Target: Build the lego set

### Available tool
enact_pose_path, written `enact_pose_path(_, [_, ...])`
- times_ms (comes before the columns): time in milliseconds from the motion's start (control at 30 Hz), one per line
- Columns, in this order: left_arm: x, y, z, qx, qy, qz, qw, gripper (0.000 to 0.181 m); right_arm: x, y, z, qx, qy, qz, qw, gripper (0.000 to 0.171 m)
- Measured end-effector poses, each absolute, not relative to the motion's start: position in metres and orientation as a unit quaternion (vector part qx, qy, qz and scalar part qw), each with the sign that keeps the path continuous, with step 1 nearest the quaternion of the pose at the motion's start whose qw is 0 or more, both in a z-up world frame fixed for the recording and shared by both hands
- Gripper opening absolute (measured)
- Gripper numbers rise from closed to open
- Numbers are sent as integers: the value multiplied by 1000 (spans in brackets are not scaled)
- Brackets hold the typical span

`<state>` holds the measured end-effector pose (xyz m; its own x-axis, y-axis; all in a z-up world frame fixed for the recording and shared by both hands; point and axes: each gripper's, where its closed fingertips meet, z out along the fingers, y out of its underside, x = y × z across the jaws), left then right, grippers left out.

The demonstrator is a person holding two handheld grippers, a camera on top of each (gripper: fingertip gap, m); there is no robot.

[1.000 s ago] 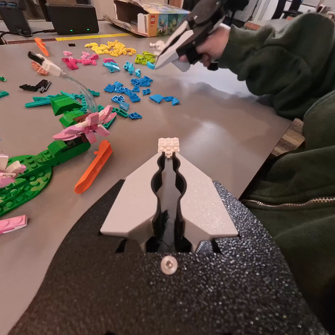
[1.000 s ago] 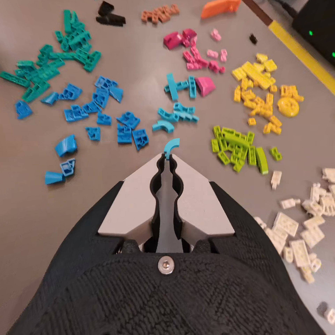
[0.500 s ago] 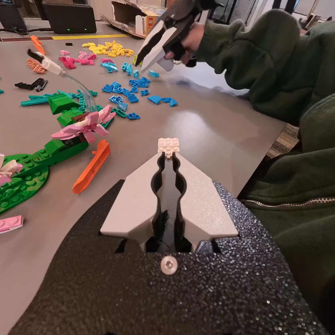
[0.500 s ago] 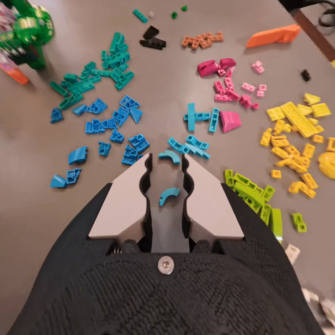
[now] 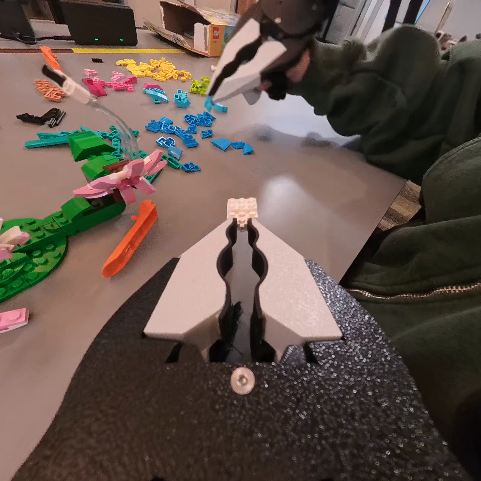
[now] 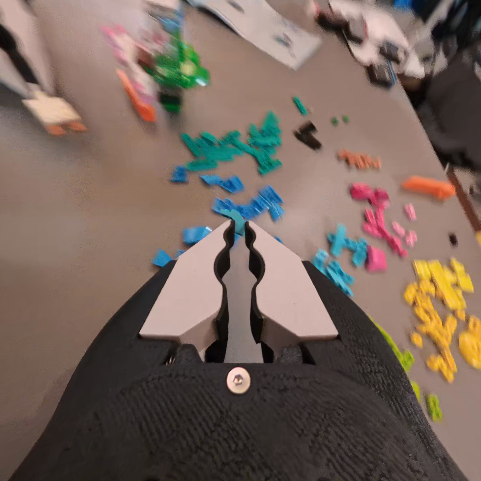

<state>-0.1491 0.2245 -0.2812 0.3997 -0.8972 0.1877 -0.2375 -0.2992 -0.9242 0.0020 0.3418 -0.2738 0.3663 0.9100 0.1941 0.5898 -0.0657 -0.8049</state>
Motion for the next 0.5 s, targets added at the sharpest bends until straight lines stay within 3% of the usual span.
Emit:
enact_pose_path(200, [-150, 225, -279, -711, 391, -384, 440, 5, -69, 267, -288, -632, -633, 177, 411, 6])
enact_pose_path(367, [-149, 225, -280, -711, 394, -382, 439, 6, -75, 247, -299, -647, -639, 240, 340, 29])
enact_pose_path(500, [-149, 224, -280, -710, 395, -385, 437, 6, -74, 247, -300, -632, -649, 284, 314, 29])
